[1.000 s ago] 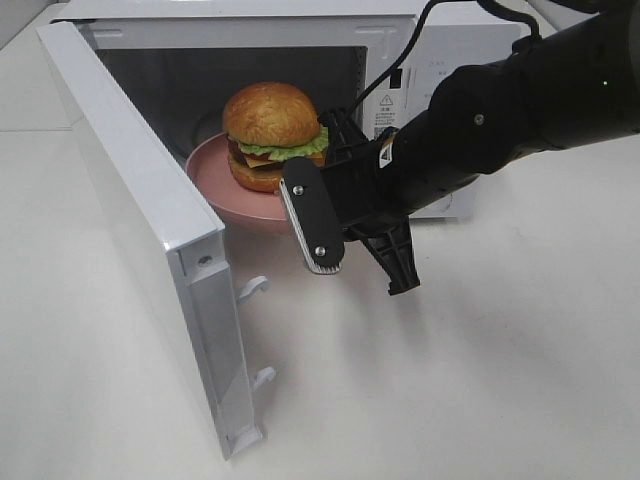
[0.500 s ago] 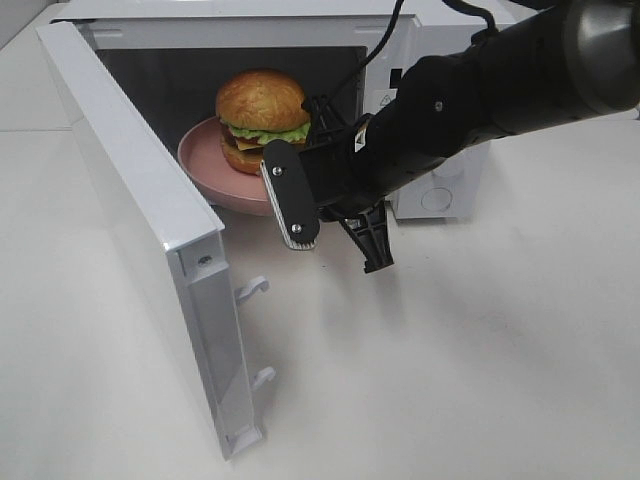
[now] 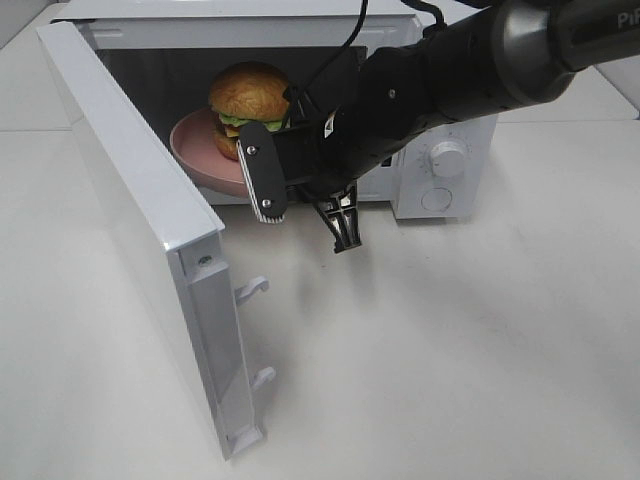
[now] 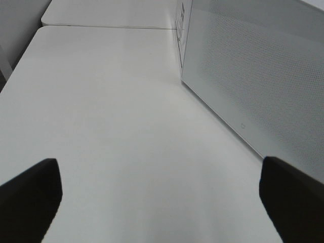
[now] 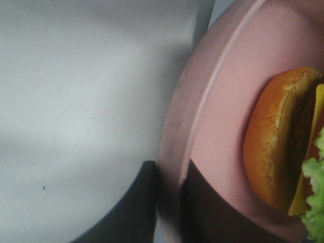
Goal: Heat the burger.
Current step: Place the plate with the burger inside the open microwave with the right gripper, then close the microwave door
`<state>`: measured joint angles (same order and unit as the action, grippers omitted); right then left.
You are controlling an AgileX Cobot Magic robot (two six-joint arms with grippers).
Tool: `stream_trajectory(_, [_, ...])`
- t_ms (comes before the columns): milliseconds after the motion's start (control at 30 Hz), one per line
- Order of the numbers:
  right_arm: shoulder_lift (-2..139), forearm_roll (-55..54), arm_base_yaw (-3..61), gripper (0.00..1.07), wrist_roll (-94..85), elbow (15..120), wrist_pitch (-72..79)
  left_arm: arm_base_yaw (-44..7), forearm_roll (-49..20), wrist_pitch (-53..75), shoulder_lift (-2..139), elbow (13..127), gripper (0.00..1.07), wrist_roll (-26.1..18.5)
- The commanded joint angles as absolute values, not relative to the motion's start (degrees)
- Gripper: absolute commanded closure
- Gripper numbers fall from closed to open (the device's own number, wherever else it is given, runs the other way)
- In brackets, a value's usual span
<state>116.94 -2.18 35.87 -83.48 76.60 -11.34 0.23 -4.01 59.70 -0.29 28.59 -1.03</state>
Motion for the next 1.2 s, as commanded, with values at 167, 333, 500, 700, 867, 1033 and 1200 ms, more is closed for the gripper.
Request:
stream_trajectory(167, [119.9, 0.0, 35.6, 1.07, -80.7, 83.4, -10.5, 0.5, -4.1, 59.4, -1.4, 28.4, 0.08, -1.0])
stream_trajectory(333, [122.2, 4.8, 35.6, 1.07, -76.1, 86.8, -10.8, 0.5, -4.1, 59.4, -1.4, 28.4, 0.08, -1.0])
stream_trajectory(500, [123.5, 6.6, 35.6, 1.06, -72.9, 88.9, -11.6, 0.5, -4.1, 59.4, -1.4, 28.4, 0.08, -1.0])
stream_trajectory(700, [125.3, 7.0, 35.4, 1.01, -72.8, 91.9, -14.6, 0.5, -4.1, 59.4, -1.4, 28.4, 0.08, -1.0])
stream_trajectory(867, [125.3, 7.2, 35.6, 0.91, -72.2, 92.0, -15.7, 0.5, -4.1, 59.4, -1.4, 28.4, 0.08, -1.0])
stream_trajectory(1033, [125.2, 7.6, 35.6, 0.72, -69.5, 92.0, -18.4, 0.5, -4.1, 59.4, -1.4, 28.4, 0.08, -1.0])
stream_trajectory(1200, [123.8, 7.7, 36.3, 0.61, -68.5, 90.1, -18.5, 0.5, -4.1, 59.4, -1.4, 28.4, 0.08, -1.0])
